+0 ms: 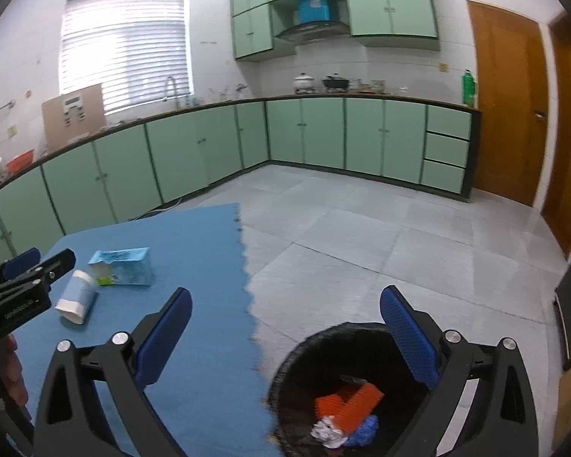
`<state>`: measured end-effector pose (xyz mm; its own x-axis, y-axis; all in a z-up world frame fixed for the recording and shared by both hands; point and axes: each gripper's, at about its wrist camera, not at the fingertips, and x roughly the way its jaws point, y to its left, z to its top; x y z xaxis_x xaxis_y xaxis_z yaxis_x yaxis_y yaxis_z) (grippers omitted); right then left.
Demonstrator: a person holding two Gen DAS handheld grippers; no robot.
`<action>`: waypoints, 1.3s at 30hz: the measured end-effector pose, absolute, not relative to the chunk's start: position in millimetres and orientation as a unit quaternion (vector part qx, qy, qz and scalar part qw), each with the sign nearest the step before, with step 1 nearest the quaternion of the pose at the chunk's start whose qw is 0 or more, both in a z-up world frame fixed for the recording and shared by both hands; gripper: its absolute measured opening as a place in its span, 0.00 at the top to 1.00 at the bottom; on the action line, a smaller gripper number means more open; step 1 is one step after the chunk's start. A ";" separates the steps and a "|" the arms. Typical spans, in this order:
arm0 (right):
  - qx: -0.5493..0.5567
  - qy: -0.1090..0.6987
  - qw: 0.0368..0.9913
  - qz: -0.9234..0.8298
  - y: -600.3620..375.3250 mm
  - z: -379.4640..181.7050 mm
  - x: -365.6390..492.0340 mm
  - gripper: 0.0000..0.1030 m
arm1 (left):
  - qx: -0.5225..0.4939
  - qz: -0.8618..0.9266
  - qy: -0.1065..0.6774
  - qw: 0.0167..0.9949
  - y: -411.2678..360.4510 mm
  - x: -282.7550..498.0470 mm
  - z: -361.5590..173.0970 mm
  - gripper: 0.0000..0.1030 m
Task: Collect trash
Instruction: 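Move both open tools back toward the paper cup and milk carton, then grasp the white-and-blue paper cup with the left gripper while the right gripper approaches the milk carton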
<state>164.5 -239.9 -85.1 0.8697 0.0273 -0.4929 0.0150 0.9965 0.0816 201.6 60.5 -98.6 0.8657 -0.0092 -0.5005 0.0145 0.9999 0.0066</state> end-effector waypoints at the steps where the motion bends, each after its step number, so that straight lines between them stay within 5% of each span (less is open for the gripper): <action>1: 0.038 0.255 0.966 0.009 -230.4 -85.5 166.9 0.06 | 0.003 -0.001 0.262 0.965 69.2 202.4 -100.1 0.23; 31: 0.022 0.303 0.949 0.077 -131.4 -125.1 256.2 0.06 | -0.044 0.042 0.401 0.914 157.6 273.4 -189.1 0.19; 39: 0.009 0.313 0.945 0.094 -118.7 -132.4 281.5 0.06 | -0.049 0.034 0.397 0.916 160.5 273.0 -187.2 0.40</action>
